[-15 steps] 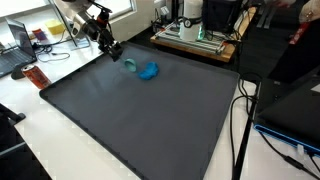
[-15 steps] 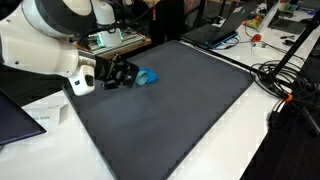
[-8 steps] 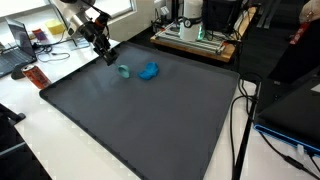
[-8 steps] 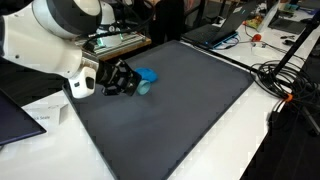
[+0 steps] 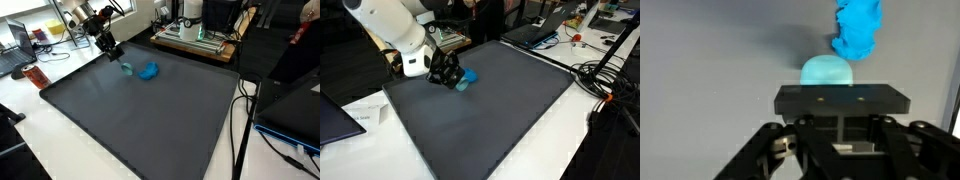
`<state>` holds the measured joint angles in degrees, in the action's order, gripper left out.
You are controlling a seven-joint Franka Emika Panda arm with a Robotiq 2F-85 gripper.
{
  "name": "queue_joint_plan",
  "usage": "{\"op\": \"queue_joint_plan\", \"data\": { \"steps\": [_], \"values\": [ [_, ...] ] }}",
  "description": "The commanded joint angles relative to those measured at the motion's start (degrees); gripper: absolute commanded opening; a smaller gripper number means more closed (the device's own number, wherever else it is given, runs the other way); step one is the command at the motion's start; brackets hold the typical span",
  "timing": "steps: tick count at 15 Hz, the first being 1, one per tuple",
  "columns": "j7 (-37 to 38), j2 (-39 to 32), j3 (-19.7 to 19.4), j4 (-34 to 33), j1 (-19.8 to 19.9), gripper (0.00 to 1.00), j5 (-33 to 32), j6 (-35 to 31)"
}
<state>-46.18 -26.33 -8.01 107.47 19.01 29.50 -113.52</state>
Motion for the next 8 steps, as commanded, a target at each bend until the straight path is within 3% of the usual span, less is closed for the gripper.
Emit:
{"op": "queue_joint_plan", "data": {
  "steps": [1, 8],
  "values": [
    [5.63, 8.84, 0.03, 7.81, -2.81, 0.22, -6.94, -3.22],
    [20.0, 13.35, 1.85, 6.96, -8.53, 0.22, -17.97, 0.19]
  ]
}}
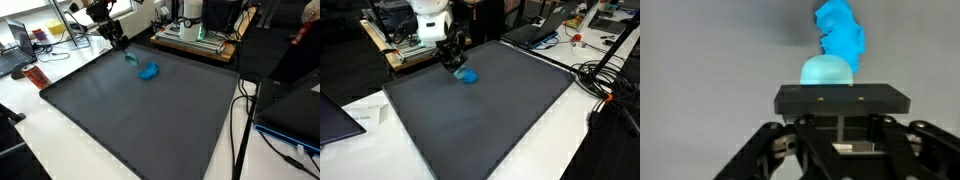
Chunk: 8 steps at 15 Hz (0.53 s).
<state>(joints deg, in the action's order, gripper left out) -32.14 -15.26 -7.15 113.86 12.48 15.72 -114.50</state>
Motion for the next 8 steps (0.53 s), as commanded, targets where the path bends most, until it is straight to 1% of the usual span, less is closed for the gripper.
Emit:
{"op": "queue_joint_plan", "data": {
  "steps": [1, 5, 8],
  "values": [
    [8.05, 2.43, 1.5, 0.42, -3.0, 0.22, -5.61, 1.29],
    [15.91, 1.51, 3.52, -1.34, -7.07, 0.22, -11.13, 2.75],
    [20.01, 1.02, 4.88, -3.04, -9.47, 0.22, -13.95, 3.99]
  ]
}}
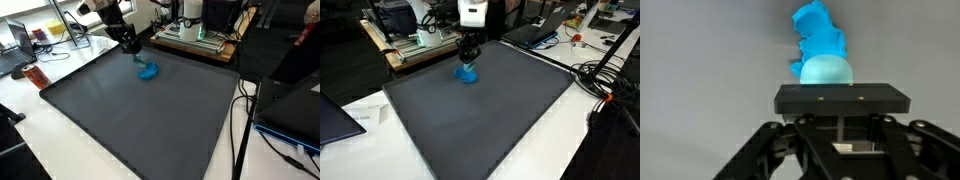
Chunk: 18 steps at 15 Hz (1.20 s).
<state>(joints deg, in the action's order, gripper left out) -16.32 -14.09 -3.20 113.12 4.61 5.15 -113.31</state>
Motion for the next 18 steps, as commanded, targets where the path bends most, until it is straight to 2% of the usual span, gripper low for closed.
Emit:
{"op": "queue_joint_plan", "data": {
  "steps": [1, 7, 13, 15, 16, 18],
  "values": [
    [5.49, -0.39, 1.29, -2.98, -2.3, 0.22, -4.2, 3.41],
    [12.88, -3.2, 2.35, -7.49, -5.99, 0.22, -11.28, 5.05],
    [22.23, -6.31, 2.2, -8.9, -9.98, 0.22, -20.62, 6.07],
    [20.31, -5.72, 3.0, -7.31, -9.9, 0.22, -20.18, 4.25],
    [20.5, -6.11, 2.89, -7.44, -9.47, 0.47, -19.07, 4.15],
    [20.49, -6.35, 3.2, -7.43, -9.7, 0.47, -19.06, 4.14]
  ]
}}
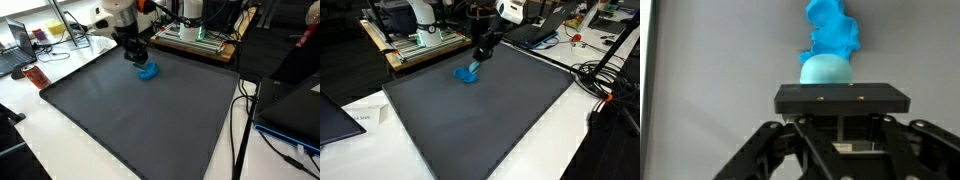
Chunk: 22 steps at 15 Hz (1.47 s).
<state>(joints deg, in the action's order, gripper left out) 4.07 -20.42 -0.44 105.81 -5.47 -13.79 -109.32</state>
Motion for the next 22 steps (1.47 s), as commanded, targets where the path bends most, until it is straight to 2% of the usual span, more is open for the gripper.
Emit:
{"op": "queue_joint_plan", "data": {
  "steps": [1, 4, 5, 12, 17, 22],
  "values": [
    [0.08, -0.01, 0.46, -0.12, 0.37, 0.47, -0.12, 0.16],
    [0.06, 0.0, 0.46, -0.12, 0.39, 0.47, -0.12, 0.16],
    [0.06, 0.0, 0.45, -0.12, 0.39, 0.22, -0.12, 0.16],
    [9.42, 0.08, 0.03, 0.97, -3.12, 0.22, -5.71, 0.87],
    [18.13, 0.17, 0.11, 2.05, -7.0, 0.22, -12.21, 2.38],
    [23.33, 1.29, 1.01, 4.61, -9.19, 0.22, -14.89, 2.09]
  ]
}}
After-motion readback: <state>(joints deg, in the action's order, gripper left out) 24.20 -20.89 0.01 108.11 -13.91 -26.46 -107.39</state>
